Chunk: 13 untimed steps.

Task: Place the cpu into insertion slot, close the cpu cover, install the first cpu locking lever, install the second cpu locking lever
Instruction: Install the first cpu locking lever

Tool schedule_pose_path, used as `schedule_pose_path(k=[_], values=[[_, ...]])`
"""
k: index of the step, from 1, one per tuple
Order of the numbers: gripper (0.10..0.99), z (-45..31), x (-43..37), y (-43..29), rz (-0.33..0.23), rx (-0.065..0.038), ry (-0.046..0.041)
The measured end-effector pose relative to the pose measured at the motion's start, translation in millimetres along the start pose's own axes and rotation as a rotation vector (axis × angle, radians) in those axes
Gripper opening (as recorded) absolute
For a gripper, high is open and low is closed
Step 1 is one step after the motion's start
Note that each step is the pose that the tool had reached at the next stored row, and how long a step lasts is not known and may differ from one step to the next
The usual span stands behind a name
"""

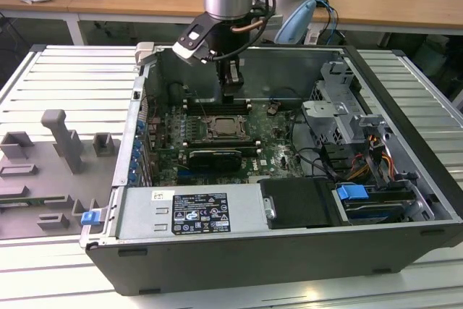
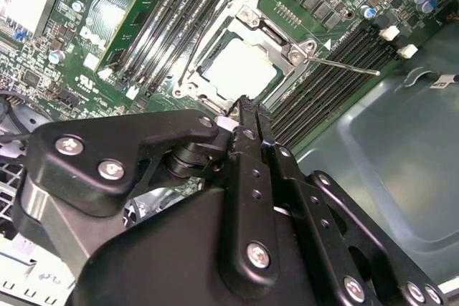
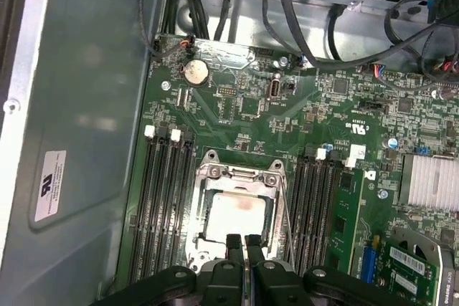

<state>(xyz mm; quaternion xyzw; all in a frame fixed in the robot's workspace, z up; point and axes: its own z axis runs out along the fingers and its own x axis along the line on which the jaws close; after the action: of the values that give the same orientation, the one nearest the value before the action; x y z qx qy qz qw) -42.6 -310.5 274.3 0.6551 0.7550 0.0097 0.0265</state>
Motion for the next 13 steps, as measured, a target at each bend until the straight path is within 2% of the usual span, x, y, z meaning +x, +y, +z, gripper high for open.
schedule_pose_path(k=[13], values=[[0.161,0.0,0.0,0.0,-0.056,-0.002,0.0028]])
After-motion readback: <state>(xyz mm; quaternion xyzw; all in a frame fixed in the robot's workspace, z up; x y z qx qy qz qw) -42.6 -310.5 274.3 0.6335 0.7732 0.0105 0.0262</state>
